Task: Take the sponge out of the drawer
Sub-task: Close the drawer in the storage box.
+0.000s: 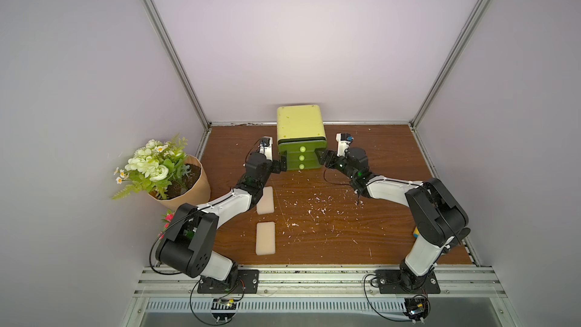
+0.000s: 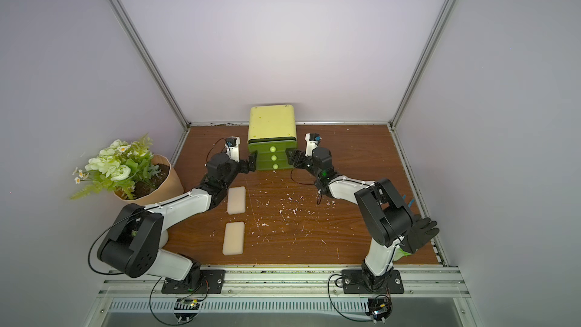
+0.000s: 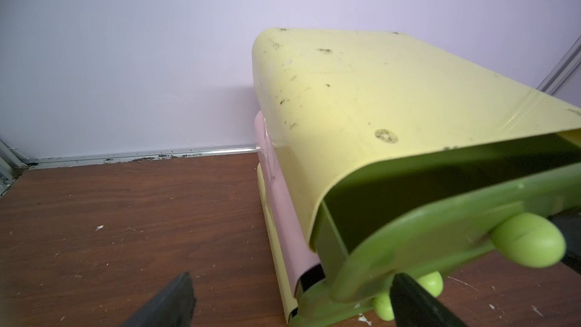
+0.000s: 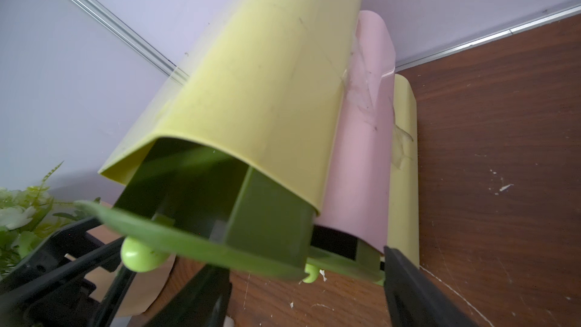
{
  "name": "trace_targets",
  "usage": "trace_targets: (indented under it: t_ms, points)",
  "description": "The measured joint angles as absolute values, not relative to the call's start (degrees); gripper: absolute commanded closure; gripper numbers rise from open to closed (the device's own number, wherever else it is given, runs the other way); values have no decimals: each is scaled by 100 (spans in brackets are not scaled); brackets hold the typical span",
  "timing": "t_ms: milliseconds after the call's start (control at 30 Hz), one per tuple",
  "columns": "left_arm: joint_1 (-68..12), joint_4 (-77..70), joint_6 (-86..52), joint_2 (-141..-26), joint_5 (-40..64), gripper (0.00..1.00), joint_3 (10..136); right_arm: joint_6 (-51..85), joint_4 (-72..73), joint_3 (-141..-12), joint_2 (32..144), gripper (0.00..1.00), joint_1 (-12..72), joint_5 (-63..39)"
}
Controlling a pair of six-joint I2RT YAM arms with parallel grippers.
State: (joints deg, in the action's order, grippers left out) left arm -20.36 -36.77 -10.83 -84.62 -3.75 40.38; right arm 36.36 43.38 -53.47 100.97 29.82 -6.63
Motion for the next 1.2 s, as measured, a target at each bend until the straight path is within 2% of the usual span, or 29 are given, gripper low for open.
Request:
trace_targets:
  t_ms: [767,967,1200]
  points:
    - [-1942,-3948,-1487,-8523,1,0,4058,4257,5076,-5446,10383,22,2867,-895]
    - [-1940,-4624,-2193,-8180,508,2,3509,4440,5419,-5009,10315,22,2847,-913]
    - [-2040,-6071,-3898,-8296,980,6,2871,4510,5693,-4648,9937,22,2836,-908]
